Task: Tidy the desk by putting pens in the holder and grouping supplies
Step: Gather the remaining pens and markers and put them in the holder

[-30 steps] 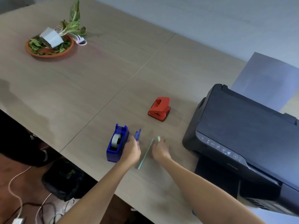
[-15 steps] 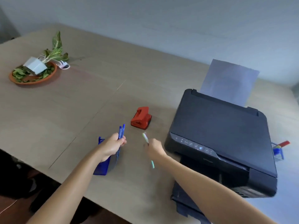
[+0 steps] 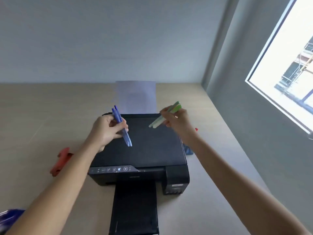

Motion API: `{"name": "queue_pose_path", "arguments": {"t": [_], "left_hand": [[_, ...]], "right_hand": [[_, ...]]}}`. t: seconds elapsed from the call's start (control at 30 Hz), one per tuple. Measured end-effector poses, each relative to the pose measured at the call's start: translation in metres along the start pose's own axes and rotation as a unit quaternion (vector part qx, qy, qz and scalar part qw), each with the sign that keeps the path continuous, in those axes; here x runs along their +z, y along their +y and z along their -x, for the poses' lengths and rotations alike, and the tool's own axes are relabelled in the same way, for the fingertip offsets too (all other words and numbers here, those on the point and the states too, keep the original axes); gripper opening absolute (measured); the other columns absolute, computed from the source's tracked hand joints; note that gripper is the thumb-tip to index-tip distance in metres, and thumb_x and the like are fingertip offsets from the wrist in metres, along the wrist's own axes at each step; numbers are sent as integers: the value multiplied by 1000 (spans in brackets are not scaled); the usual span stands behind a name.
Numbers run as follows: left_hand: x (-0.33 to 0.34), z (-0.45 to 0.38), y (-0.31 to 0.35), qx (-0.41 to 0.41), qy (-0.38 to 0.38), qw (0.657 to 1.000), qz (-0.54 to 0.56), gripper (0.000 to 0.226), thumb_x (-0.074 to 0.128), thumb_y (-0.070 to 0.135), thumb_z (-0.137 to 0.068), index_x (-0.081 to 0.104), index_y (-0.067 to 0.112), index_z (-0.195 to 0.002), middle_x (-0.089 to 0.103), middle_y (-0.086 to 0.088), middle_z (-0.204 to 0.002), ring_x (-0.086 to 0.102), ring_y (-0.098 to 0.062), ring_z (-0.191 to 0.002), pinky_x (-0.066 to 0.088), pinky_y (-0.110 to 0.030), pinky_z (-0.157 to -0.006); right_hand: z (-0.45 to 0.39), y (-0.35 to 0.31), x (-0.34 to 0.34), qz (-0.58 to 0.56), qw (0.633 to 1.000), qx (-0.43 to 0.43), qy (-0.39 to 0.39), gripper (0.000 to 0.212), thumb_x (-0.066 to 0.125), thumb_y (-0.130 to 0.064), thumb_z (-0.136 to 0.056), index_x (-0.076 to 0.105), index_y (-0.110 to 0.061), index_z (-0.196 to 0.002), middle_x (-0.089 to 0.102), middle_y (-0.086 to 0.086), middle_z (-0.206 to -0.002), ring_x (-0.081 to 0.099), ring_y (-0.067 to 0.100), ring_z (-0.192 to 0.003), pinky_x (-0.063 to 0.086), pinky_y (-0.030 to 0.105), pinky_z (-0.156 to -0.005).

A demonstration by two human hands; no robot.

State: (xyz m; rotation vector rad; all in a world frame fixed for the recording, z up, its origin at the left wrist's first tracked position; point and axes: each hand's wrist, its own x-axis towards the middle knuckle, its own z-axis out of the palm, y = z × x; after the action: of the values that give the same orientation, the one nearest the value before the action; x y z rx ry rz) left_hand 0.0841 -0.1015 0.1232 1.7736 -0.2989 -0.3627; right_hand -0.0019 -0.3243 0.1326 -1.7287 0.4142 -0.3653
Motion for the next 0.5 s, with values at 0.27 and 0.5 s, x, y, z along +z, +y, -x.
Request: {"name": "queue_pose_path", "arguments": {"t": [0.27, 0.5], "left_hand": [[186, -65, 8, -5, -61, 998, 22, 20, 66, -1, -87, 57, 13, -76, 65, -15, -85, 66, -26, -86, 58, -37, -78], [277, -125, -27, -60, -64, 995, -48, 15, 67, 0, -85, 61, 12, -78, 71, -21, -100, 69, -32, -97, 56, -47, -91]], "right_hand": [[-34, 112, -149, 80, 974, 125, 174, 14, 64, -24, -83, 72, -18, -74, 66, 2, -55, 61, 14, -53, 51, 33, -67], [-74, 173, -151, 142, 972, 131, 135, 20, 59, -21, -87, 73, -6, -84, 73, 18, -74, 69, 34, -77, 56, 42, -78]]}}
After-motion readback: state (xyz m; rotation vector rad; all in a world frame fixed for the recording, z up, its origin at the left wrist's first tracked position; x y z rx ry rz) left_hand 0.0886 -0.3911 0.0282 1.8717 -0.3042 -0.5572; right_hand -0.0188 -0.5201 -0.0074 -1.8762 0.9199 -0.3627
